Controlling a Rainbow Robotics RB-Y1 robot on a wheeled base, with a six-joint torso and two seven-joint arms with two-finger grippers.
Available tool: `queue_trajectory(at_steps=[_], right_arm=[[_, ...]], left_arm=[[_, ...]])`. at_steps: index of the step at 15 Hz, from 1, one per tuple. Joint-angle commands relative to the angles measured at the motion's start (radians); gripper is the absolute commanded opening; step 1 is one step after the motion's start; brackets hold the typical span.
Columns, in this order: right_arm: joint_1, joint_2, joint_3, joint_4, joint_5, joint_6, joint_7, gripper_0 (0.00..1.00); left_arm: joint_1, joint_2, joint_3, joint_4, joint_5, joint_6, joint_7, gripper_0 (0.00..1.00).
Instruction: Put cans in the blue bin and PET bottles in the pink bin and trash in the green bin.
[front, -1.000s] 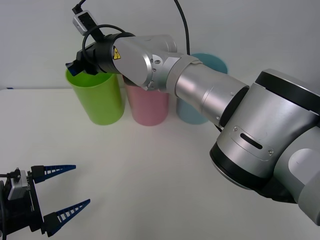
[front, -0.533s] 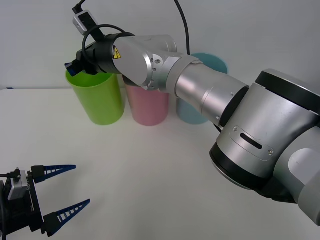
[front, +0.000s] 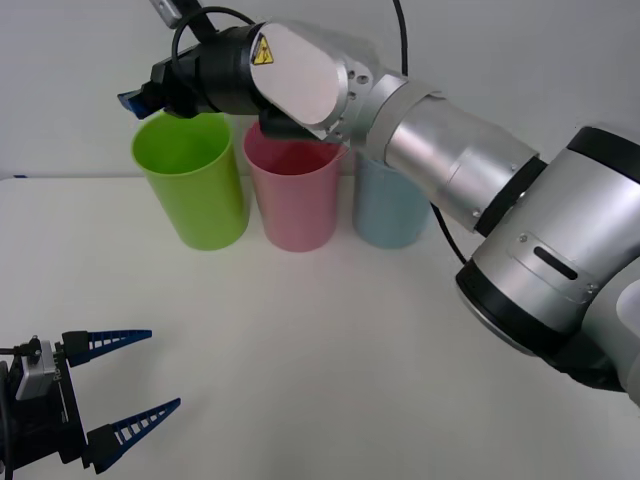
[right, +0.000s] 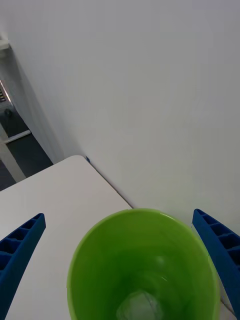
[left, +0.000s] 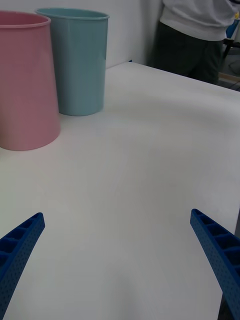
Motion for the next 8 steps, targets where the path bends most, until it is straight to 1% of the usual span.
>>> queue_trajectory(at_steps=[1,2,3,4,5,6,8], right_arm=[[0.125,-0.148,-0.02,-0.275,-0.061,-0.053,0.002,1.0],[0.182,-0.201,-0.044,-0.384,-0.068,-0.085,0.0,1.0],[0.274,-0.267,-0.095,-0.534,-0.068,-0.133,0.002,1.0],[0.332,-0.301,-0.13,-0.62,-0.069,-0.162,0.002,1.0],[0.418,-0.341,-0.187,-0.735,-0.069,-0.209,0.003,1.0],[0.499,-0.362,-0.247,-0.826,-0.068,-0.255,0.011,1.0],[0.639,-0.37,-0.354,-0.956,-0.063,-0.341,0.054,1.0]], left_arm=[[0.0,0.0,0.0,0.0,0.0,0.0,0.0,1.0],[0.0,0.0,0.0,0.0,0.0,0.0,0.0,1.0],[0.0,0.0,0.0,0.0,0.0,0.0,0.0,1.0],[0.0,0.0,0.0,0.0,0.0,0.0,0.0,1.0],[0.0,0.0,0.0,0.0,0.0,0.0,0.0,1.0],[0.0,0.0,0.0,0.0,0.0,0.0,0.0,1.0],[0.0,0.0,0.0,0.0,0.0,0.0,0.0,1.0]])
